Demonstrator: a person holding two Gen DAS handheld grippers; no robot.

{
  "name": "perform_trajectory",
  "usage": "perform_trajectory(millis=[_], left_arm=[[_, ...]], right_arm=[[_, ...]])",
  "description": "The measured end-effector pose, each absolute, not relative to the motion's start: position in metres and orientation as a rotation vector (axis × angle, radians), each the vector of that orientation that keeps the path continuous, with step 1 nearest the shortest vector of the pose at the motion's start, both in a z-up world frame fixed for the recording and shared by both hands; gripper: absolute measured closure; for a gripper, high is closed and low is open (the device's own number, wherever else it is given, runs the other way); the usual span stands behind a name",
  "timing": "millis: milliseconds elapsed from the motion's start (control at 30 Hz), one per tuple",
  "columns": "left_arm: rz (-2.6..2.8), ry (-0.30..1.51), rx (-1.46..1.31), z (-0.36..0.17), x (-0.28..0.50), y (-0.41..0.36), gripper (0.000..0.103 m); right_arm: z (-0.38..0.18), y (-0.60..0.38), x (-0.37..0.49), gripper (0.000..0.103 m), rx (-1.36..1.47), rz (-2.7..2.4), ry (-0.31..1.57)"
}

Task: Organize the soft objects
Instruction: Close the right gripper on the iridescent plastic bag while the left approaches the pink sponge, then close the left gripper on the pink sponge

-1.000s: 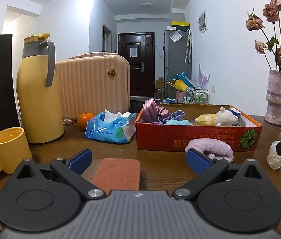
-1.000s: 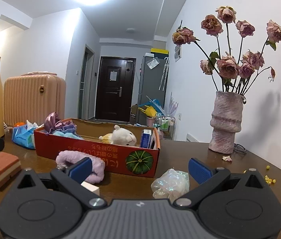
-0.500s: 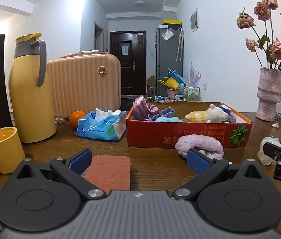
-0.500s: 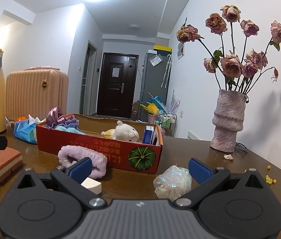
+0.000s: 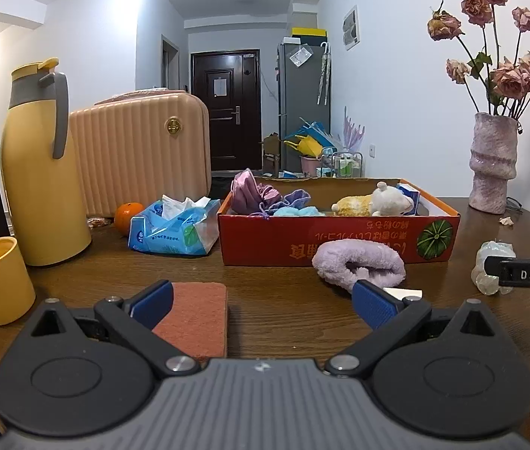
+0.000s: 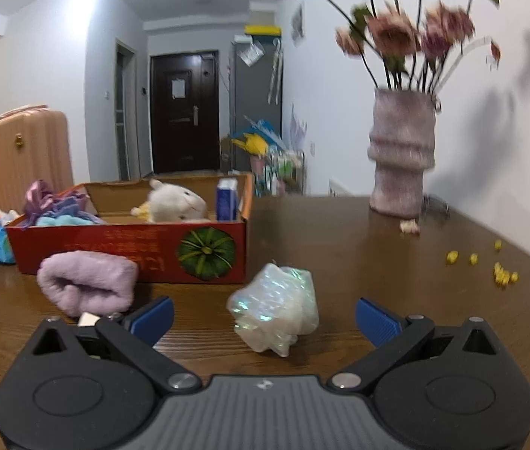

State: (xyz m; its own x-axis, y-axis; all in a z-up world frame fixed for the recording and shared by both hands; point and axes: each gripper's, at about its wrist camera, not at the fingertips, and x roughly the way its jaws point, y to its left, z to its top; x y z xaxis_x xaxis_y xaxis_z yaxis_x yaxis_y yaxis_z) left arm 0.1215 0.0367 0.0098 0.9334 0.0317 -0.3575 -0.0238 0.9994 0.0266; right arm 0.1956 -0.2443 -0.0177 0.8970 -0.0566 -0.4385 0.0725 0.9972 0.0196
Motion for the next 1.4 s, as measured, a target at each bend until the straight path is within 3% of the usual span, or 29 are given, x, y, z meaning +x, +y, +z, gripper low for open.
perform_trajectory(millis=[167, 267, 400, 533, 633, 1167, 1400], left_arm=[[0.042, 0.39, 0.02, 0.007, 0.127, 0.037, 0.0], [0.048, 0.402, 0.022, 0.005, 0.13, 0.038, 0.0], [0.054, 0.413, 0.03, 0.002, 0.132, 0.037, 0.0], [0.055, 0.423, 0.033, 0.0, 0.134, 0.037, 0.0], [0.054, 0.426, 0.034, 0.0, 0.135, 0.037, 0.0], [0.068, 0.426, 0.006, 0.003, 0.137, 0.045, 0.0], [0.125, 0.505, -0.036, -0.003, 0.153, 0.062, 0.0]], right_arm=[[-0.025, -0.256, 0.217, 0.003, 0.07, -0.064, 0.515], [-0.028, -0.258, 0.227, 0.01, 0.058, -0.053, 0.533], [-0.032, -0.261, 0.239, 0.025, 0.077, -0.018, 0.572], [-0.037, -0.263, 0.246, 0.052, 0.101, 0.012, 0.614], [-0.036, -0.265, 0.241, 0.057, 0.123, 0.029, 0.599], [-0.02, -0.255, 0.209, 0.061, 0.096, 0.05, 0.455], [-0.017, -0.249, 0.203, 0.061, 0.084, 0.071, 0.432]])
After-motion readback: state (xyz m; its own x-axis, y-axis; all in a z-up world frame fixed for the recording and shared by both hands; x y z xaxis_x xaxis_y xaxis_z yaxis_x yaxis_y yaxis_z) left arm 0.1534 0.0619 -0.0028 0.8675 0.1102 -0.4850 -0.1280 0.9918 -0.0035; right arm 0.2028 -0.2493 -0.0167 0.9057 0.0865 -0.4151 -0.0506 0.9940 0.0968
